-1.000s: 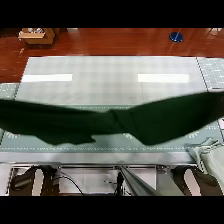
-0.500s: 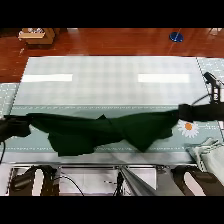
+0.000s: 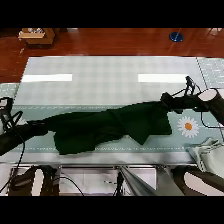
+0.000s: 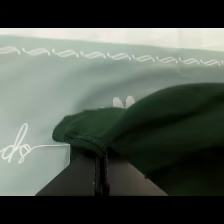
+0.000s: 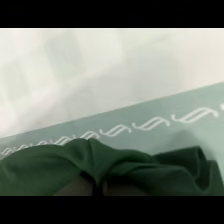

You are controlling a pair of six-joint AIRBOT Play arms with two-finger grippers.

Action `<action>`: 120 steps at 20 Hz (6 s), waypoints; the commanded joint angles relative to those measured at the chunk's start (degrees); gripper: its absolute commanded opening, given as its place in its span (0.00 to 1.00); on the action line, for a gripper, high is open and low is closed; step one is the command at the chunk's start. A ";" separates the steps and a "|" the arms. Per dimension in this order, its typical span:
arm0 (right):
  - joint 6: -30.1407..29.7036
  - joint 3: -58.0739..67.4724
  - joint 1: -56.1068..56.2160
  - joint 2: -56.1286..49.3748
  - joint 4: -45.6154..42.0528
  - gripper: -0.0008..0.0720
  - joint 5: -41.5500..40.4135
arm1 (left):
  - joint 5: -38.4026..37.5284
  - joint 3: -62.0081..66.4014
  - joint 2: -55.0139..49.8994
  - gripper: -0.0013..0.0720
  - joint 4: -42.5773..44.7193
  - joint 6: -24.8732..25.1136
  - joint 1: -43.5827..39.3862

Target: Fold the shirts.

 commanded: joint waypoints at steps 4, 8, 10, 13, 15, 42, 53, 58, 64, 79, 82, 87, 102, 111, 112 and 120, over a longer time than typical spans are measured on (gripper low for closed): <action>-11.80 7.65 -6.54 0.94 0.33 0.61 11.26 | 2.86 -2.01 -0.98 0.05 -1.20 0.28 0.00; -12.28 11.85 -16.81 6.80 -17.16 0.61 25.16 | 2.84 -2.01 -0.98 0.05 -1.20 0.28 0.00; -10.97 8.79 -22.14 8.11 -19.26 0.61 29.49 | 2.75 -2.03 -0.98 0.05 -1.20 0.28 0.00; -13.11 -0.83 -25.57 9.75 -13.66 0.67 31.87 | 2.71 -2.03 -0.98 0.05 -1.20 0.28 0.00; -13.22 -6.71 -25.44 11.02 -12.28 0.73 32.54 | 2.73 -2.03 -0.98 0.05 -1.18 0.28 0.00; -6.27 -29.14 10.60 12.46 21.24 0.72 -1.18 | 2.75 -2.08 -1.03 0.05 -1.18 0.31 0.00; -12.46 -13.07 8.72 22.10 34.05 0.05 16.61 | 8.07 7.10 -1.03 0.05 -1.16 0.31 0.02; -9.60 9.64 -0.26 32.52 34.56 0.05 14.91 | 12.57 27.91 -1.03 0.05 -0.96 0.28 0.07; -8.07 32.35 -12.26 33.27 34.58 0.05 6.69 | 10.01 50.03 -0.92 0.05 -0.44 0.31 0.07; 3.65 46.88 -15.91 31.17 4.33 0.05 29.90 | -19.43 65.07 1.95 0.05 15.41 -1.64 0.00; -0.04 46.62 -15.89 24.50 -8.96 0.05 42.07 | -24.94 55.82 1.86 0.05 15.19 -5.92 0.00; -1.57 43.12 -10.45 8.85 -9.62 0.05 41.18 | -20.55 31.56 1.84 0.05 5.29 -7.48 0.00; -2.14 43.15 2.05 -21.81 -13.81 0.05 -0.39 | 14.73 0.37 1.81 0.05 -0.15 -2.05 0.00; -9.18 43.15 -3.63 -13.40 -25.05 0.63 22.53 | 16.63 -0.24 -1.49 0.05 -0.15 -2.10 0.00; -8.98 43.06 -4.94 -11.93 -33.42 0.63 28.37 | 16.63 -0.24 -1.49 0.05 -0.15 -2.08 0.00; -13.92 6.12 -18.69 1.46 -10.16 0.76 33.22 | 16.59 -0.24 -1.49 0.05 -0.17 -2.10 0.00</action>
